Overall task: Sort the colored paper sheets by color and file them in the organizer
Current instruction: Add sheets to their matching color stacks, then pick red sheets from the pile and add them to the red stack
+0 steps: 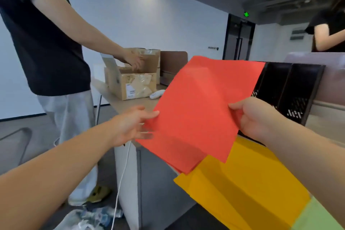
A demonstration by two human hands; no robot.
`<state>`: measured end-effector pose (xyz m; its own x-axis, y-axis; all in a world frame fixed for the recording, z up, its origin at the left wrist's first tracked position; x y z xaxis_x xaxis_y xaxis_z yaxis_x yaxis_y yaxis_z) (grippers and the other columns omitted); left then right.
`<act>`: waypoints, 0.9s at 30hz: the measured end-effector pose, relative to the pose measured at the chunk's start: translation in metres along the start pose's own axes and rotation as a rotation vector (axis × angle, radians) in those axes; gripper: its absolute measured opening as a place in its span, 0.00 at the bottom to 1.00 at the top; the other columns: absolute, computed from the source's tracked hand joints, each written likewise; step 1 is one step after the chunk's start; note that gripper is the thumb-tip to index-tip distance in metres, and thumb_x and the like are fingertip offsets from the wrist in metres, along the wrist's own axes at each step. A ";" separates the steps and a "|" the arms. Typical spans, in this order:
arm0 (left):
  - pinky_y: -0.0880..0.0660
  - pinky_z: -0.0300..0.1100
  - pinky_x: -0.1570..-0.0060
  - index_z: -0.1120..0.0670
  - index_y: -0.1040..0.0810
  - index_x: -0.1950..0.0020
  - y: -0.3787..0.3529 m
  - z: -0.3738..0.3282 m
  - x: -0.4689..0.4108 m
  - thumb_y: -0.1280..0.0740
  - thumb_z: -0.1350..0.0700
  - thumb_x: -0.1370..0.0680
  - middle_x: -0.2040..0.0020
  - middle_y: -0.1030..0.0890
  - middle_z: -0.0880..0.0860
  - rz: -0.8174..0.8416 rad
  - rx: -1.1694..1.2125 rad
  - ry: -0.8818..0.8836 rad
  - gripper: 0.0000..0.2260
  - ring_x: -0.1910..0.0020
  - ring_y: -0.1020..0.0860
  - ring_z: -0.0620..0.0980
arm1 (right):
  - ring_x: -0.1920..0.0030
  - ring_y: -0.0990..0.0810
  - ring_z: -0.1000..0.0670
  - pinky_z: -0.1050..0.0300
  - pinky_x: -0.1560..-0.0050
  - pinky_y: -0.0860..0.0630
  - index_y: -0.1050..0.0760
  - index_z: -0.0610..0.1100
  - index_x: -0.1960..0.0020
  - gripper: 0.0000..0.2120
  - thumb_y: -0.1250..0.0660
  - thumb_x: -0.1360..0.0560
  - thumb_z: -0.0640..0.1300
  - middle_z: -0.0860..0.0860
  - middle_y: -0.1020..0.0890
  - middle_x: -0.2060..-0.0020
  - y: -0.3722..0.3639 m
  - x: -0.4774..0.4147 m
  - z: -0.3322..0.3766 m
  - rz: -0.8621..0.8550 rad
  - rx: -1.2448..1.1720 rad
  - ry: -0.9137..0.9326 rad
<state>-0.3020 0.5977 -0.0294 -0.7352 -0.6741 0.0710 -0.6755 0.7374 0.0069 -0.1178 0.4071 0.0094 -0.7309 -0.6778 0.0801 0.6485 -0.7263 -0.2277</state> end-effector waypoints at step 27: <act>0.24 0.44 0.50 0.48 0.26 0.44 0.033 0.019 -0.041 0.30 0.61 0.28 0.44 0.26 0.50 -0.341 -0.411 -0.075 0.15 0.52 0.23 0.49 | 0.63 0.22 0.44 0.54 0.69 0.22 0.29 0.36 0.51 0.03 0.35 0.24 0.34 0.40 0.25 0.58 0.035 -0.078 -0.093 -0.159 0.396 -0.337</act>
<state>-0.2955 0.6492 -0.0510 -0.4900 -0.8685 -0.0745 -0.8097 0.4218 0.4081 -0.0579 0.4448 -0.0948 -0.7602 -0.5075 0.4057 0.6134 -0.7665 0.1903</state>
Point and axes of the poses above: each hand's wrist, its own x-axis away from the middle knuckle, its own y-axis out of the back of the hand, z = x × y, the point moved 10 cm from there along -x, towards the middle knuckle
